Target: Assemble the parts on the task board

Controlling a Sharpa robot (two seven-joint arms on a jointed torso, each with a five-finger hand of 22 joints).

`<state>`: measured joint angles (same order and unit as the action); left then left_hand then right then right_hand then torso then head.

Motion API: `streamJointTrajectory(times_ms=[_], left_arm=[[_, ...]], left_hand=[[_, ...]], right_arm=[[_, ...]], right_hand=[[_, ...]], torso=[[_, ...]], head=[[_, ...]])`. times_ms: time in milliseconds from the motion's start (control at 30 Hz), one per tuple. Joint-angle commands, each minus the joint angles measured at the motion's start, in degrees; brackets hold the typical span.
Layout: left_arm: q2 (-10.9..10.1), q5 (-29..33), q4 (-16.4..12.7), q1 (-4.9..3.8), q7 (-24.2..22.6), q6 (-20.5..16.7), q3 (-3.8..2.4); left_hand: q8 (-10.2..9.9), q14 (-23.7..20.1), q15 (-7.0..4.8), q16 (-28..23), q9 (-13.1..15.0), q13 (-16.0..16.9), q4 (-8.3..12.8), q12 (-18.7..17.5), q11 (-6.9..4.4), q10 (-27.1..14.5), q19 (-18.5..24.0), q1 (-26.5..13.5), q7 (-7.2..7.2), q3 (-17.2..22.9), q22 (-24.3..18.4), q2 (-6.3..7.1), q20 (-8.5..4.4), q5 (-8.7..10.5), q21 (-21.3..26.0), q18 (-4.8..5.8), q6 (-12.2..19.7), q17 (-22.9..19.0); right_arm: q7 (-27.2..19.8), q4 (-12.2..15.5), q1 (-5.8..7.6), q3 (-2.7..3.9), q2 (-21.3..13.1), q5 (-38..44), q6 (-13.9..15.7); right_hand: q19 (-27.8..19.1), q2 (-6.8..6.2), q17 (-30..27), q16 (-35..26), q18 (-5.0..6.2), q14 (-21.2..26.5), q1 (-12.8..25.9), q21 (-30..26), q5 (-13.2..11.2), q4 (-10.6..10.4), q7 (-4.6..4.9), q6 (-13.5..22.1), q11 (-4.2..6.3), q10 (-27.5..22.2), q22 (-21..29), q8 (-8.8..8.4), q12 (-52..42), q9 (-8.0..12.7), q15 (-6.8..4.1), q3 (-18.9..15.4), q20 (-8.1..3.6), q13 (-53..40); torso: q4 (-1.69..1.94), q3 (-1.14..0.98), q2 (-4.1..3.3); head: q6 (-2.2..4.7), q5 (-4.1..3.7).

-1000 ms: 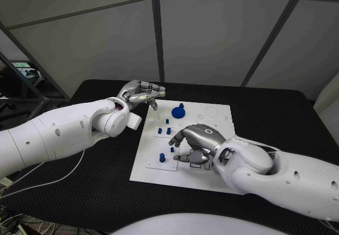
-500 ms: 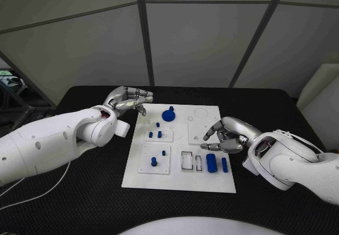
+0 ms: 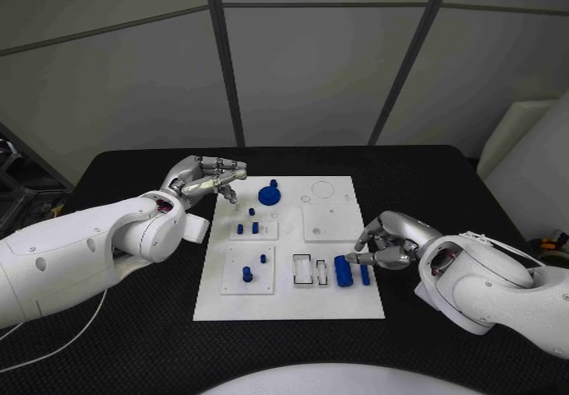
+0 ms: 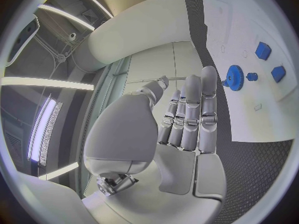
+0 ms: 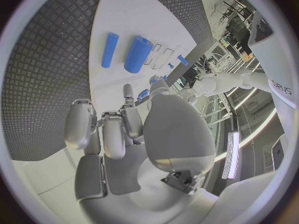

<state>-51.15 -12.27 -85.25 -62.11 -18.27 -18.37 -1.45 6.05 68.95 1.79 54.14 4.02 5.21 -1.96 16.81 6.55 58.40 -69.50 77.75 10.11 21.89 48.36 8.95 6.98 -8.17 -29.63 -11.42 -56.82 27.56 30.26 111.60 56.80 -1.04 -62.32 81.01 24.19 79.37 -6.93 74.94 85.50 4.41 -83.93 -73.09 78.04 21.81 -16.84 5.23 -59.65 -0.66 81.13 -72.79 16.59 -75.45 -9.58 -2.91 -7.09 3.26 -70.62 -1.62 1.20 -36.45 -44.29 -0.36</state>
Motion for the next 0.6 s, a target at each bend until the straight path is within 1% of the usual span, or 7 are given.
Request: streamJointTrajectory(times_ms=[33,100,200,400,433,467,600], left_arm=[[-0.1,1.0,-0.3,-0.02,-1.6,-0.4,-0.03],[-0.2,1.0,-0.3,0.02,-1.6,-0.4,-0.03],[-0.3,1.0,-0.4,0.07,-1.5,-0.4,-0.03],[-0.3,1.0,-0.4,0.07,-1.5,-0.4,-0.03],[-0.3,1.0,-0.4,0.10,-1.5,-0.4,-0.03],[-0.3,1.0,-0.4,0.13,-1.4,-0.3,-0.04],[-0.3,1.0,-0.4,0.21,-1.3,-0.2,-0.04]], left_hand=[[0.3,-0.2,-0.27,0.4,0.1,0.1,0.0,0.2,-0.20,0.2,-0.3,0.1,0.01,-0.4,-0.1,-0.48,0.06,-0.12,0.3,0.93,-0.4,-0.1],[0.3,-0.2,-0.28,0.4,0.0,0.1,0.0,0.2,-0.20,0.2,-0.3,0.0,0.00,-0.4,-0.1,-0.43,0.04,-0.11,0.4,0.93,-0.5,-0.1],[0.3,-0.2,-0.28,0.4,0.0,0.1,0.0,0.2,-0.20,0.2,-0.3,0.0,0.00,-0.4,-0.1,-0.43,0.04,-0.11,0.4,0.93,-0.5,-0.1],[0.3,-0.2,-0.28,0.4,0.0,0.1,0.0,0.2,-0.20,0.2,-0.3,0.0,0.00,-0.4,-0.1,-0.43,0.04,-0.11,0.4,0.93,-0.5,-0.1],[0.3,-0.2,-0.28,0.4,0.0,0.0,-0.1,0.3,-0.20,0.2,-0.4,-0.2,0.01,-0.5,-0.1,-0.37,0.02,-0.10,0.4,0.93,-0.4,-0.2],[0.3,-0.2,-0.28,0.4,0.0,0.0,-0.1,0.3,-0.20,0.2,-0.4,-0.2,0.01,-0.5,-0.1,-0.37,0.02,-0.10,0.4,0.93,-0.4,-0.2],[0.3,-0.2,-0.28,0.5,0.0,0.0,-0.1,0.3,-0.19,0.2,-0.4,-0.2,0.03,-0.6,-0.1,-0.32,0.02,-0.09,0.4,0.94,-0.4,-0.2]], right_arm=[[4.7,0.1,-0.65,-0.02,0.4,3.3,0.4],[5.2,0.1,-1.21,-0.04,0.7,3.4,0.0],[5.8,-0.3,-1.93,-0.06,1.3,3.6,-0.8],[5.8,-0.3,-1.93,-0.06,1.3,3.6,-0.8],[5.8,-0.5,-2.14,-0.07,1.6,3.6,-0.9],[5.9,-0.8,-2.39,-0.07,2.0,3.6,-1.0],[5.9,-1.8,-3.09,-0.08,3.3,3.6,-1.2]], right_hand=[[0.5,0.11,4.9,0.2,-0.48,-4.1,1.0,0.3,0.4,0.0,-0.12,0.4,0.08,0.4,-0.1,0.40,-0.3,-0.2,-0.30,-0.7,-0.08,-0.2],[0.6,0.10,5.0,0.3,-0.50,-4.1,1.6,0.3,0.4,0.0,-0.13,0.5,0.09,0.4,-0.2,0.60,-0.3,-0.3,-0.31,-1.2,-0.08,-0.4],[0.6,0.11,5.2,0.4,-0.52,-4.2,2.6,0.4,0.2,0.0,-0.14,0.7,0.09,0.4,-0.4,0.93,-0.2,-0.5,-0.30,-1.9,-0.08,-0.7],[0.6,0.11,5.2,0.4,-0.52,-4.2,2.7,0.4,0.2,0.0,-0.14,0.7,0.09,0.4,-0.4,0.94,-0.2,-0.5,-0.30,-1.9,-0.07,-0.7],[0.6,0.17,5.3,0.4,-0.53,-4.2,3.3,0.4,0.1,0.0,-0.16,0.8,0.08,0.4,-0.4,1.15,-0.2,-0.6,-0.30,-2.3,-0.07,-0.8],[0.6,0.17,5.3,0.4,-0.53,-4.2,3.3,0.4,0.1,0.0,-0.16,0.8,0.08,0.4,-0.4,1.15,-0.2,-0.6,-0.30,-2.3,-0.07,-0.8],[0.6,0.21,5.5,0.5,-0.55,-4.2,3.4,0.5,0.1,0.0,-0.16,0.8,0.09,0.4,-0.5,1.22,-0.2,-0.6,-0.30,-2.4,-0.07,-0.8]], torso=[[-0.11,0.06,0.00],[-0.08,0.04,0.01],[-0.04,0.10,0.06],[-0.04,0.10,0.06],[0.00,0.10,0.05],[-0.02,0.15,0.04],[-0.03,0.18,0.00]], head=[[-0.15,0.01],[-0.22,-0.03],[-0.35,-0.04],[-0.35,-0.04],[-0.48,0.16],[-0.49,0.19],[-0.51,0.22]])
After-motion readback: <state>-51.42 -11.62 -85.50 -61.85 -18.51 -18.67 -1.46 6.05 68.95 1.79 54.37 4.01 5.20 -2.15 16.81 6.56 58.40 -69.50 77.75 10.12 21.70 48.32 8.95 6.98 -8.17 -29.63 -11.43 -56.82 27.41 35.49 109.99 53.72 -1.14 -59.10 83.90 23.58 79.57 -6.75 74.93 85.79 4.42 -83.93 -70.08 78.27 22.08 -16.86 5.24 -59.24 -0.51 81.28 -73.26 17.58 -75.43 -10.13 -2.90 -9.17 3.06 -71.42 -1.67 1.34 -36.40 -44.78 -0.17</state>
